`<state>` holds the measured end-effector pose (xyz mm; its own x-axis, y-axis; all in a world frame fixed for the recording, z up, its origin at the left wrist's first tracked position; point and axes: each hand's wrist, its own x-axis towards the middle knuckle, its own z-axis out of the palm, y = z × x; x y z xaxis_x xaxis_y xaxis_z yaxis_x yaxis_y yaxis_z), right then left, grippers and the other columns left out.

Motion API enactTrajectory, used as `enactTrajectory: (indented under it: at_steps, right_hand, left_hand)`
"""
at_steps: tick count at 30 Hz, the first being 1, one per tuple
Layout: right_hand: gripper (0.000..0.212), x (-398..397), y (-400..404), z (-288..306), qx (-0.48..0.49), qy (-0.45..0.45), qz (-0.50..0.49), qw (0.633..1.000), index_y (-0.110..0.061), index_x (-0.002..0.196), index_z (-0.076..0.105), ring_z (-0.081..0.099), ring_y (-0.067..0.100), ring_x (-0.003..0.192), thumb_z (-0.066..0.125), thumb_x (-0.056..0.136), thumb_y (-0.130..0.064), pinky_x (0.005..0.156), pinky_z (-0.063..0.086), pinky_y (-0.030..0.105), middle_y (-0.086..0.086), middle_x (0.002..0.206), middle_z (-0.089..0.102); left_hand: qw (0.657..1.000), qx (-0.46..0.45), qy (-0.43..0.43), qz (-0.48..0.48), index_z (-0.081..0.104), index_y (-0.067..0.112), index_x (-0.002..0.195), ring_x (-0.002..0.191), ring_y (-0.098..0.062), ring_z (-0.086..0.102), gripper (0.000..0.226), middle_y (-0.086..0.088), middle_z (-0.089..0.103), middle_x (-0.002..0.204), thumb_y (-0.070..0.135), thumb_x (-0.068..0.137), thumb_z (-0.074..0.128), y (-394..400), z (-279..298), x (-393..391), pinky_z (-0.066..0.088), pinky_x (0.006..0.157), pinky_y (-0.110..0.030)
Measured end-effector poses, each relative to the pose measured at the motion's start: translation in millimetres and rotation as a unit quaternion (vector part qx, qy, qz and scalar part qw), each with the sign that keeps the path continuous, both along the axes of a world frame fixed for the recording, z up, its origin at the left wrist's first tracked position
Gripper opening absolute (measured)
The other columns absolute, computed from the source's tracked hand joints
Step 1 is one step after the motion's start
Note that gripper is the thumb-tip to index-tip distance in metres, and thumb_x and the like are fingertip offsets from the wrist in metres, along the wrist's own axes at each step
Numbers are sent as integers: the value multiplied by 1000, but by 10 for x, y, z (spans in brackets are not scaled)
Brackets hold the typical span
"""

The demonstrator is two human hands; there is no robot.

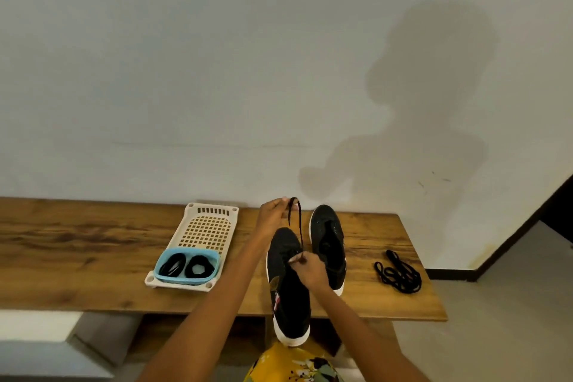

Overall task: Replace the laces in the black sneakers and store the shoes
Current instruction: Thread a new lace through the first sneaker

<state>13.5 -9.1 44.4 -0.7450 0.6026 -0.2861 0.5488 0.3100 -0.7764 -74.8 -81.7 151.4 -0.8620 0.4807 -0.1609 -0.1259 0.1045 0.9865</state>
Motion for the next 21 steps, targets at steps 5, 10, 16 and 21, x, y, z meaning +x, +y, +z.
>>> enactTrajectory:
  at_steps: [5,10,16,21]
  right_hand:
    - [6,-153,85,209,-72,47,0,996,-15,95,62,58,14,78,61,89,-13,69,47,26,0,87,60]
    - [49,-25,61,-37,225,-116,242,937,-26,130,52,47,22,120,67,84,-19,95,47,35,1,129,45]
    - [21,8,60,-116,171,25,145,974,-20,105,72,61,9,101,62,89,-11,94,46,22,-4,109,67]
    - [11,-4,93,185,-149,117,-24,982,-14,91,66,57,6,62,58,91,-7,52,46,14,2,76,63]
  left_hand:
    - [992,-114,-46,15,60,11,106,72,-9,53,29,-4,61,91,-2,95,37,-291,-670,50,42,63,-19]
    - [993,-93,-71,5,48,9,127,93,-17,58,40,-8,59,112,-10,92,38,-342,-916,136,48,72,-23]
    - [974,-215,62,46,37,10,131,113,-23,50,57,-9,41,130,-6,81,58,-370,-1139,221,47,84,-29]
    - [958,-256,127,-9,43,12,127,118,-23,47,49,-9,39,131,1,83,61,-329,-1266,393,45,91,-30]
